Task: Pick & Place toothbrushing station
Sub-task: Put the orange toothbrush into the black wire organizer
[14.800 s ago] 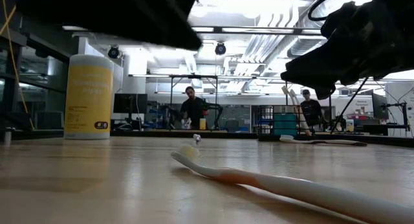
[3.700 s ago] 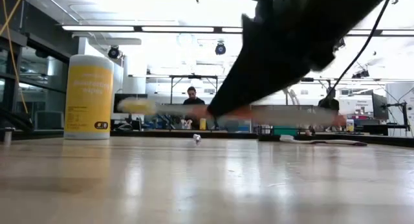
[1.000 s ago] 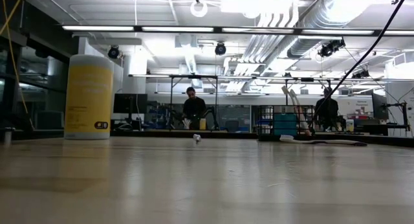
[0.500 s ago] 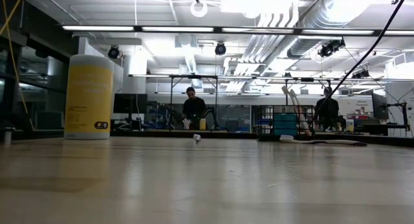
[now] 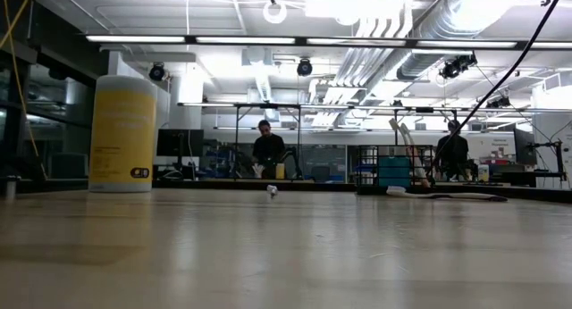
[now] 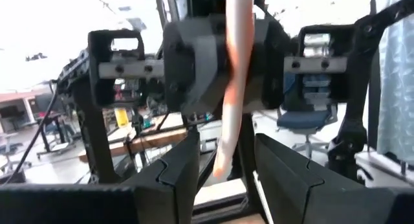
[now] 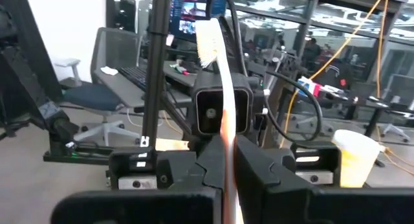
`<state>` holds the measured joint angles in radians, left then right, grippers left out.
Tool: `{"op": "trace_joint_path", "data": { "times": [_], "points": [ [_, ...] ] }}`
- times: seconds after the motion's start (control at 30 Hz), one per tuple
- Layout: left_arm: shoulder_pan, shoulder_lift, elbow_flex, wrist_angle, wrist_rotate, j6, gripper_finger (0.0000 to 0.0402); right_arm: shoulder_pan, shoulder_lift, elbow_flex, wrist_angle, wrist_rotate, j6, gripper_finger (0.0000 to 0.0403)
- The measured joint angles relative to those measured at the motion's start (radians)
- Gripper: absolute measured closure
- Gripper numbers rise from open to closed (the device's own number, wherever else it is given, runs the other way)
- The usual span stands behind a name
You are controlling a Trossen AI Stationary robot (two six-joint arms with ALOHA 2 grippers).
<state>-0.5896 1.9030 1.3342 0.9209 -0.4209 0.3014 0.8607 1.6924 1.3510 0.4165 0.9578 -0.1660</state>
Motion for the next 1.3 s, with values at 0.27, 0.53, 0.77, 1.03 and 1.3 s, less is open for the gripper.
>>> {"op": "trace_joint_path", "data": {
  "times": [0.27, 0.53, 0.77, 1.03, 1.3],
  "points": [
    [0.000, 0.000, 0.000, 0.034, 0.012, 0.024, 0.0260, -0.028, 0.000, 0.000, 0.028, -0.070, -0.023, 0.0396],
    [0.006, 0.000, 0.000, 0.050, 0.036, 0.023, 0.0260, -0.040, 0.000, 0.000, 0.037, -0.104, -0.027, 0.0396],
    [0.011, 0.000, 0.000, 0.057, 0.036, 0.013, 0.0281, -0.039, 0.000, 0.000, 0.037, -0.108, -0.030, 0.0396],
    [0.022, 0.000, 0.000, 0.053, 0.041, -0.036, 0.0384, -0.040, 0.000, 0.000, 0.048, -0.112, -0.041, 0.0395],
    [0.008, 0.000, 0.000, 0.024, 0.031, -0.041, 0.0384, -0.038, 0.000, 0.000, 0.036, -0.128, -0.049, 0.0363]
  ]
}}
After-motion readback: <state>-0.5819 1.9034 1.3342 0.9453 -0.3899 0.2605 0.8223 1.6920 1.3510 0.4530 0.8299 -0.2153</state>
